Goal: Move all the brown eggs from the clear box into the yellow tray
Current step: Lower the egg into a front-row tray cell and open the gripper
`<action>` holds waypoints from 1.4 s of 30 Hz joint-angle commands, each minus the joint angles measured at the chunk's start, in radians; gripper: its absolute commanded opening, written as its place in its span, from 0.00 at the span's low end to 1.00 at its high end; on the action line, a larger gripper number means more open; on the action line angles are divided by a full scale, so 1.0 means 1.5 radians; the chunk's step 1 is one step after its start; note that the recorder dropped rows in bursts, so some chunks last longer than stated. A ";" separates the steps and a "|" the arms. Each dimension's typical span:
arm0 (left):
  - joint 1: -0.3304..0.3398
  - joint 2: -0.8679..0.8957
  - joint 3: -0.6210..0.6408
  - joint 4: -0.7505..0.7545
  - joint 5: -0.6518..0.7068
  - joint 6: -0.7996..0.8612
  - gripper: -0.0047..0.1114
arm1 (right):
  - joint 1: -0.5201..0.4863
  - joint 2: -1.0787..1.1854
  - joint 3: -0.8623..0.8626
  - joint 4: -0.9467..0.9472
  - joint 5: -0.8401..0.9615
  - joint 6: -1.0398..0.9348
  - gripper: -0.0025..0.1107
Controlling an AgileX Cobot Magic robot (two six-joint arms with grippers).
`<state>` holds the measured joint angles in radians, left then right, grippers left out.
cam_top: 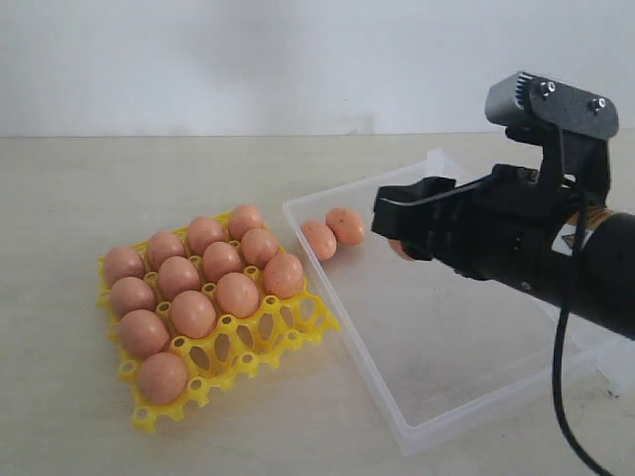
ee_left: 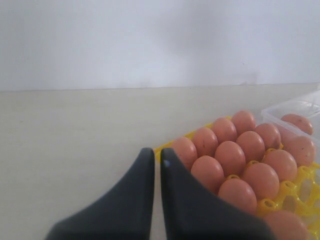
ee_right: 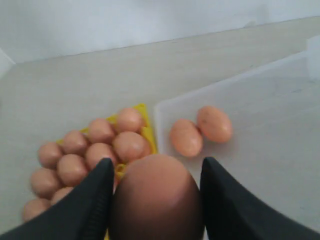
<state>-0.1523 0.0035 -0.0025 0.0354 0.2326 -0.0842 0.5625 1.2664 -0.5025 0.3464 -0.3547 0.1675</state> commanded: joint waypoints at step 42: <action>0.001 -0.002 0.002 -0.001 -0.005 -0.001 0.08 | 0.090 0.454 -0.240 -0.549 -0.215 0.231 0.02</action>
<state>-0.1523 0.0035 -0.0025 0.0354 0.2326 -0.0842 0.6971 1.9522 -0.8557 -0.4786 -0.6400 0.5100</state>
